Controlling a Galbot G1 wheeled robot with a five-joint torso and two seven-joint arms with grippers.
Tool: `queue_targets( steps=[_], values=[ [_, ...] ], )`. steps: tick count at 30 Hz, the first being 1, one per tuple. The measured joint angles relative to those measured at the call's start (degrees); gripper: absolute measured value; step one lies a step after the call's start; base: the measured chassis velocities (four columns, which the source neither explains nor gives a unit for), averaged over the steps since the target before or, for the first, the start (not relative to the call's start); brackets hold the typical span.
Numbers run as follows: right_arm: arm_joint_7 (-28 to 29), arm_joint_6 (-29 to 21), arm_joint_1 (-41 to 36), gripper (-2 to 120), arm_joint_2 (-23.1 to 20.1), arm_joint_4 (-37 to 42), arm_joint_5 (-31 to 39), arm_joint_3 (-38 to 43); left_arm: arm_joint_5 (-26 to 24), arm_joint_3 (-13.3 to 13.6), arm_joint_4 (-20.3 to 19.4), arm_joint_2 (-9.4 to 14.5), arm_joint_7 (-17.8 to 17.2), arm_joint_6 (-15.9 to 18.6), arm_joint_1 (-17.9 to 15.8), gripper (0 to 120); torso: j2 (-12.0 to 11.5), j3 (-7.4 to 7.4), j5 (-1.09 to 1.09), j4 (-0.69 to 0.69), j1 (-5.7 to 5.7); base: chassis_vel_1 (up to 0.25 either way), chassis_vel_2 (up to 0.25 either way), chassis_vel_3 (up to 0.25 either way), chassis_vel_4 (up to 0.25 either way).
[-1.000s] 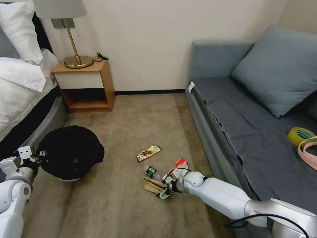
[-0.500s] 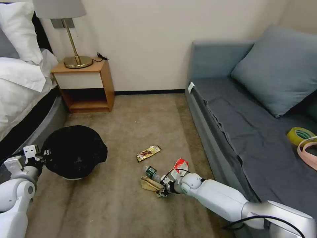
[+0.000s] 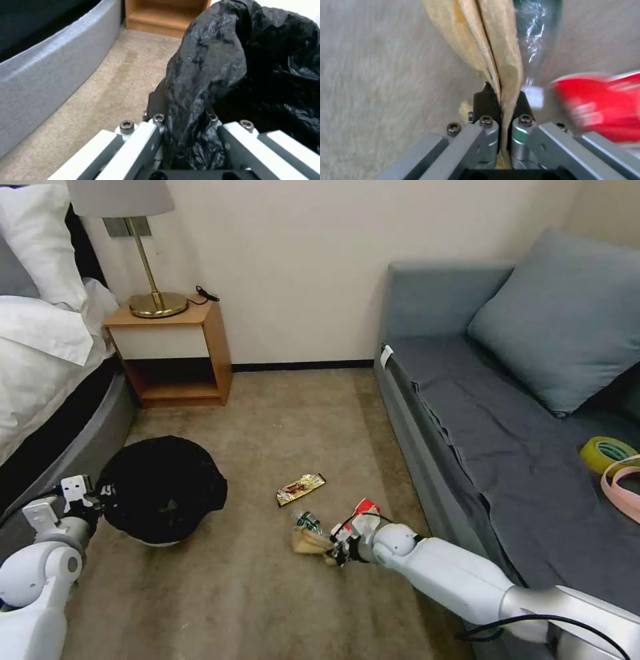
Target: Pick up the trash bin, then pick up the garbage on the floor and place it into the trash bin.
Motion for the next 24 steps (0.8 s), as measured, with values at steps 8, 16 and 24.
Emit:
queue_targets(
  steps=[8, 16, 24],
  values=[
    [3.49, -2.28, 4.01, 0, -6.99, 17.94, 5.02, 9.66, -1.25, 1.97, -1.84, -0.52, -0.71, 1.52, 0.24, 4, 0.0, 0.0, -0.01, 0.0, 0.0, 0.0, 0.0, 0.0, 0.0],
    [8.48, -4.39, 13.58, 0, -7.45, 29.56, 12.15, 8.39, -1.84, 5.08, -5.22, -2.04, -2.02, 3.47, 0.6, 4, 0.0, 0.0, -0.02, 0.0, 0.0, 0.0, 0.0, 0.0, 0.0],
    [13.41, -6.24, 21.59, 0, -1.01, 35.87, 19.52, 0.24, -1.49, 7.03, -8.31, -3.21, -2.81, 4.7, 0.73, 4, 0.0, 0.0, -0.02, 0.0, 0.0, 0.0, 0.0, 0.0, 0.0]
  ],
)
